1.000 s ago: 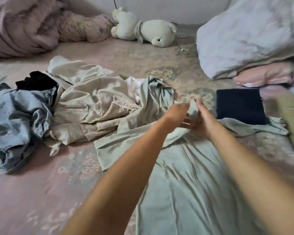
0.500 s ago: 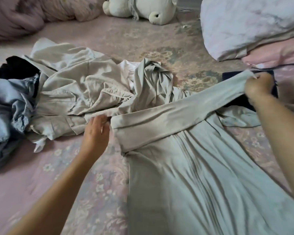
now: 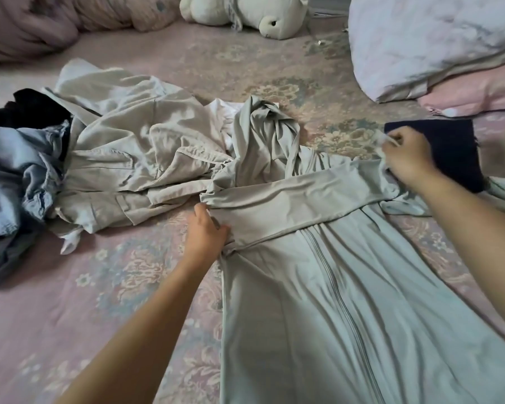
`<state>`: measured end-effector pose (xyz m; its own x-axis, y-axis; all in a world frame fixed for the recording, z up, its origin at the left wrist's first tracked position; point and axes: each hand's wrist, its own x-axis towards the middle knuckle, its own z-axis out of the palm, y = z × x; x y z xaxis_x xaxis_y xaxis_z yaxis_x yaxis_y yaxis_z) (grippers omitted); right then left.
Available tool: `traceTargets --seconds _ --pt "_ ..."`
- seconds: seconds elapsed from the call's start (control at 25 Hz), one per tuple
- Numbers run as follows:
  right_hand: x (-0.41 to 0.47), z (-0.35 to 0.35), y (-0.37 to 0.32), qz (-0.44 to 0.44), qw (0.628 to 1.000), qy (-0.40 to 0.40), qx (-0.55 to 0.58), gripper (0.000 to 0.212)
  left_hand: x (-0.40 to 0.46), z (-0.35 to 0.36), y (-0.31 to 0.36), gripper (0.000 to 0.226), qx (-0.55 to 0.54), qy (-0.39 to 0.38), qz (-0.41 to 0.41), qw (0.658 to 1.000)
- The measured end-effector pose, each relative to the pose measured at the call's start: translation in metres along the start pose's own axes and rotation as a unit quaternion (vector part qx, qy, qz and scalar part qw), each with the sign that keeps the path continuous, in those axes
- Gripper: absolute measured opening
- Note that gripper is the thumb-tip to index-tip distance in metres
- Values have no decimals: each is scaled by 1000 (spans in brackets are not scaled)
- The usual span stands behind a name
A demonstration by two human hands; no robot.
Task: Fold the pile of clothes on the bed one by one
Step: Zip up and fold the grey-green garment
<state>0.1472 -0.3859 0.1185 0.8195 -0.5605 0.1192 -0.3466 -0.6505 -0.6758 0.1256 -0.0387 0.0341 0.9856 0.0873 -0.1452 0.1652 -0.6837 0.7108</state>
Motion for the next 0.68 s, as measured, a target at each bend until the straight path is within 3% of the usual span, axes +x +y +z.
traceTargets --seconds 0.2,0.24,0.32,0.4,0.68 --pt "-60 59 -32 -78 978 -175 88 18 -13 0 -2 45 -23 34 24 999" --pt "-62 63 -27 -84 978 -181 65 21 -15 -2 -3 45 -32 26 9 999" --pt "-60 57 -7 -123 971 -183 -89 30 -22 -6 -5 45 -49 2 -24 999" --pt "-66 49 20 -156 933 -222 -237 41 -40 -8 -7 47 -66 -25 -42 997" --pt "-207 25 77 -222 894 -237 -308 78 -145 -5 -23 43 -88 -68 -40 993"
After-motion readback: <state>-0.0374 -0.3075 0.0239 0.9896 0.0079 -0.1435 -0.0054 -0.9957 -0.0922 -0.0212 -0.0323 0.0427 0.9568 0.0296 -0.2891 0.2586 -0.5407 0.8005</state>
